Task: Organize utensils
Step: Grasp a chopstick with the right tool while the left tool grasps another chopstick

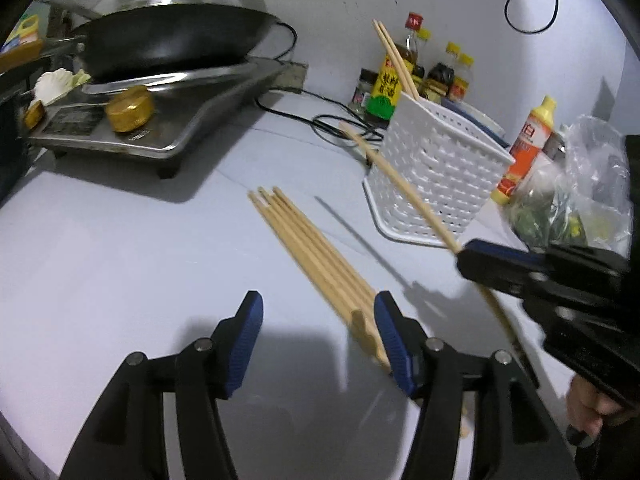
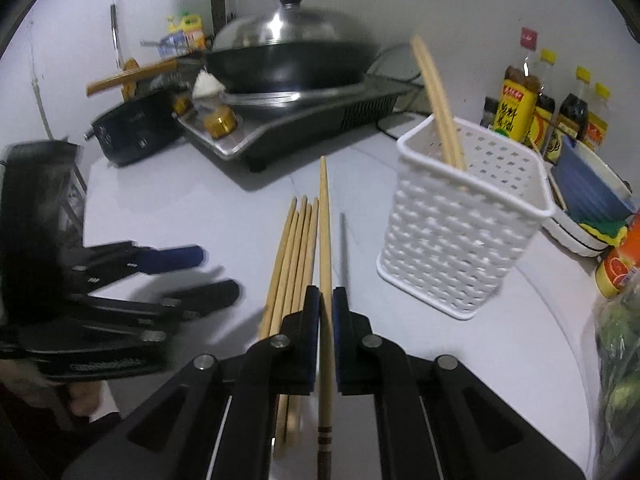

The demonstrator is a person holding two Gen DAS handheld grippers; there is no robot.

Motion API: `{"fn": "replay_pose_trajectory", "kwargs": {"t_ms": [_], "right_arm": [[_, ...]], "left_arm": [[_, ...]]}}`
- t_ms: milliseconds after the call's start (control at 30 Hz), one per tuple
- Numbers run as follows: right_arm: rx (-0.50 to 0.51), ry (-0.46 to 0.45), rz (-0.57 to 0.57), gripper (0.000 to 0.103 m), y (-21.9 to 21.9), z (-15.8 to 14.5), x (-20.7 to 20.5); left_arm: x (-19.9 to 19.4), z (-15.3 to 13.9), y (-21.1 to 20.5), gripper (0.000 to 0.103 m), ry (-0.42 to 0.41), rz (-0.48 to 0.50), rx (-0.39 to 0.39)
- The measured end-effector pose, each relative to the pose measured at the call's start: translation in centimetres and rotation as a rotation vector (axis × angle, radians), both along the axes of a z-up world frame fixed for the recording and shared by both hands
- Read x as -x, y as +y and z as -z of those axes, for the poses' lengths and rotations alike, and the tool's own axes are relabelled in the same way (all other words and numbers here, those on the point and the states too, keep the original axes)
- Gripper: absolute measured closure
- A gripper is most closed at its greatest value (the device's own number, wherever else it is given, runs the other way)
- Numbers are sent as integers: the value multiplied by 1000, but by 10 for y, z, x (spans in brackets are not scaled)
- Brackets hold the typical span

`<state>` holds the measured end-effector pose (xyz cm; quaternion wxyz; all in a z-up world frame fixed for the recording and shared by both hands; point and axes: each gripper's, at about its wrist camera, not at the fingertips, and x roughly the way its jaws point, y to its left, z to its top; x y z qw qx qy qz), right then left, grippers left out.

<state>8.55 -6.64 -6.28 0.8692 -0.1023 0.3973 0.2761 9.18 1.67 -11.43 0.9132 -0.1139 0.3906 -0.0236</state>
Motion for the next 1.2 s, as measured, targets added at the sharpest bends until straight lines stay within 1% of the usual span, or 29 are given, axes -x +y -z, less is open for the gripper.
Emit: {"fn": "replay_pose_trajectory", "kwargs": {"t_ms": [100,200,233,433,500,667,767,867,967,1067,1133,1200], "right_arm": [[-40,-22,-11,97,-17,-12,7],[-74,-33,-22,97,-30,-18,10],[-89,-37,-28,97,-34,-20,11],[-147,-51,-62,97,-53,-23,8],[-161,-49,-67,97,-57,-22,4],[-180,-33,-79,97,-66,-16,-1],[-185,-30,-79,97,-70,-15,-1],[-189,-40,-76,97,-74,-16,2],[-199,-48,-61,97,-78,-19,3],[-203,-55,-51,97,-80,-20,3],[-209,-60,-44,97,-80,-22,3],[-216,-67,-43,97,-79,-24,4]], "left_arm": [[-10,4,-15,45,36,5,-63],[-20,13,-26,45,93,9,-121],[-19,14,-28,45,92,1,-137],[-17,13,-28,44,122,-40,-169],[-17,14,-27,44,145,-65,-187],[-13,12,-22,44,154,-104,-181],[-10,7,-14,44,140,-142,-159],[-12,3,-6,44,137,-165,-170],[-13,5,3,44,147,-190,-157],[-8,3,14,44,139,-233,-152],[-8,6,19,44,150,-237,-165],[-10,12,24,45,180,-223,-166]]}}
